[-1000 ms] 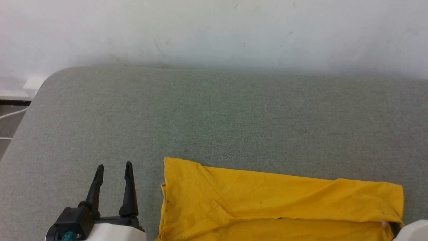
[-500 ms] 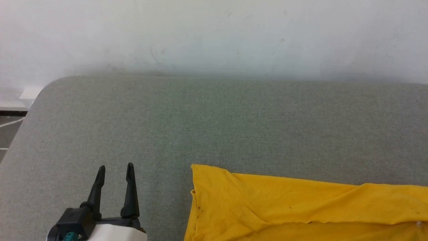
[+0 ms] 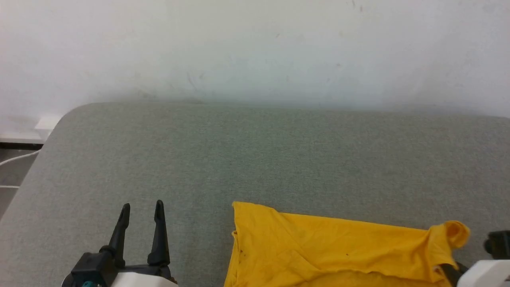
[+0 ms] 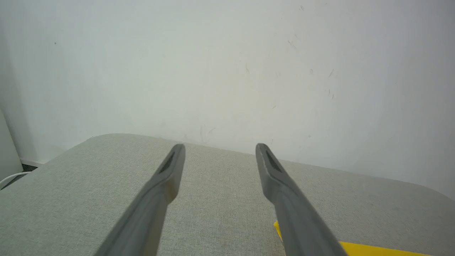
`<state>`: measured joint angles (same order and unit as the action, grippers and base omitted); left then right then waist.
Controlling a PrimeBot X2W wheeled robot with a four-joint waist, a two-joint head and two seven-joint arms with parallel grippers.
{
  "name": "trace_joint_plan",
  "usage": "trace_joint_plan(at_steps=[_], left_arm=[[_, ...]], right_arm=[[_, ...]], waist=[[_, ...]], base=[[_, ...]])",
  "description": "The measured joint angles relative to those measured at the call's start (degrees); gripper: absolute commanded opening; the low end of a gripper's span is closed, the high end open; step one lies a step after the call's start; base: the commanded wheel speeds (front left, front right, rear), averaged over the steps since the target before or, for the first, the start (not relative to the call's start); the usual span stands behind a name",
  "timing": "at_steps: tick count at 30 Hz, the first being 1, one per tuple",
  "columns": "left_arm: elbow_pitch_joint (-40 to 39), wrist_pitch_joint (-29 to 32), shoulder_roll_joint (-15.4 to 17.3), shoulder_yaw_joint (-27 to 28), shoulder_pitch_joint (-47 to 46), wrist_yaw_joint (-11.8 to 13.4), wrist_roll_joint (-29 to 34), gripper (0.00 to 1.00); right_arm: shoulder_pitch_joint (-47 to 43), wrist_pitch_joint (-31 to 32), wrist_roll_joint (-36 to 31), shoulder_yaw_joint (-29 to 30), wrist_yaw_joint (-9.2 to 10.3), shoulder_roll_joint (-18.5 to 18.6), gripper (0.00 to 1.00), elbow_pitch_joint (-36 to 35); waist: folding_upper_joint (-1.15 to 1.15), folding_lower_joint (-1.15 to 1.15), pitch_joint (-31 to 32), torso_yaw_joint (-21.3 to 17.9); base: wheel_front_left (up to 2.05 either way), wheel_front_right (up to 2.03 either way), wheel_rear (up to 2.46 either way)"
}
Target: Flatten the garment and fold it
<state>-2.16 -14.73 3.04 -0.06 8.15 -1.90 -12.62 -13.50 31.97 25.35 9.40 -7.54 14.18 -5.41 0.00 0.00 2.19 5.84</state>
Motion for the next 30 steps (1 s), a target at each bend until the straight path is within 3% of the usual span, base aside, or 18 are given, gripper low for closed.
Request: trace_joint_plan(at_steps=[6, 13, 22, 30], left_arm=[[-0.03, 0.0, -0.03, -0.08, 0.04, 0.01, -0.15, 1.0], [0.49, 0.0, -0.05, -0.41, 0.0, -0.16, -0.15, 1.0], [1.35, 0.0, -0.05, -1.04, -1.47, -0.91, 0.02, 1.0], [1.93, 0.0, -0.05, -1.29, -2.19, -1.09, 0.04, 1.0]], right_arm=[[0.32, 6.01, 3.81, -6.0, 0.01, -4.0, 0.0, -5.82], [5.14, 8.71, 7.42, -12.63, 0.01, -9.5, 0.0, -5.92], [11.17, 7.47, 7.92, -19.74, 0.01, -11.1, 0.0, 2.32], [15.48, 1.51, 9.77, -23.65, 0.01, -11.14, 0.0, 12.76]], waist=[[0.0, 0.0, 0.34, 2.05], [0.0, 0.0, 0.24, 5.17], [0.0, 0.0, -0.38, 10.06], [0.0, 0.0, -1.26, 13.95]], base=[[0.0, 0.0, 0.0], [0.0, 0.0, 0.0], [0.0, 0.0, 0.0], [0.0, 0.0, 0.0]])
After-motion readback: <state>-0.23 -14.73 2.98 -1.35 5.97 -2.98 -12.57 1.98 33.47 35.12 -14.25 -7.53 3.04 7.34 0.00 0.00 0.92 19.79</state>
